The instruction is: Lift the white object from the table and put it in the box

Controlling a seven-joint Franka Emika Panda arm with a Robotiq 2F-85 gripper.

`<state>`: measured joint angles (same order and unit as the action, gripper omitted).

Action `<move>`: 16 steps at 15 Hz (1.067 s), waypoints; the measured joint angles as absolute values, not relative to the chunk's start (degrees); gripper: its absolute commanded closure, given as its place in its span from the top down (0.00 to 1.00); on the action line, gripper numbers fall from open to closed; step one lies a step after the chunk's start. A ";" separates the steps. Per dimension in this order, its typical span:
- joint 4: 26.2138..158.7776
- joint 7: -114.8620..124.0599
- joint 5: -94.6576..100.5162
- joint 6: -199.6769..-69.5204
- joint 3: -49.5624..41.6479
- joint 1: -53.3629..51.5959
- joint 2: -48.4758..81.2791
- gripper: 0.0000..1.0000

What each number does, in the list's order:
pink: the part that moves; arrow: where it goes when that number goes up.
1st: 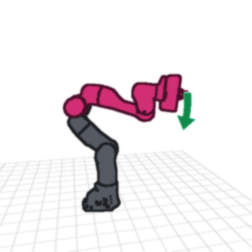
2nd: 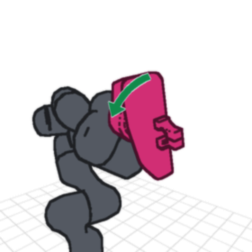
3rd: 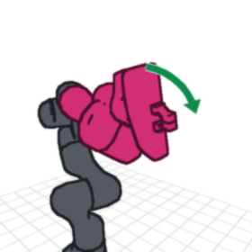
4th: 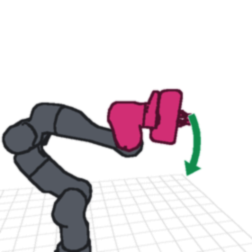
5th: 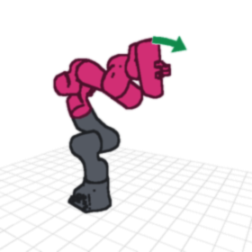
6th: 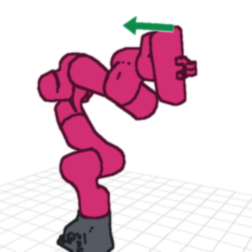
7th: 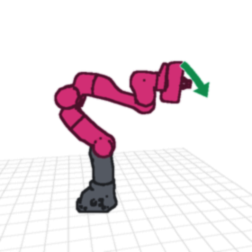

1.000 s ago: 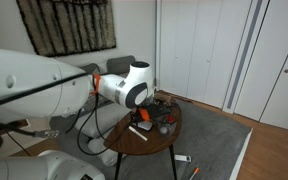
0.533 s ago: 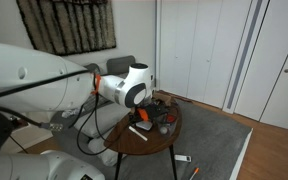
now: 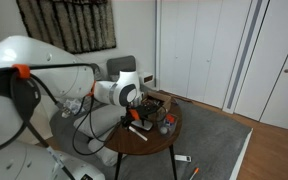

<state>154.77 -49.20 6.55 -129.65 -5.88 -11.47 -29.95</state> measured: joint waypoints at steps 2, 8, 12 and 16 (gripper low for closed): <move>154.88 -48.52 6.55 -130.03 -4.99 -11.46 -28.78 0.80; 156.16 -48.38 6.55 -134.60 -5.00 -11.27 -25.98 0.72; 156.20 -48.38 6.54 -137.38 -5.35 -11.02 -23.06 0.44; 155.90 -48.38 6.21 -137.58 -5.28 -10.91 -21.58 0.23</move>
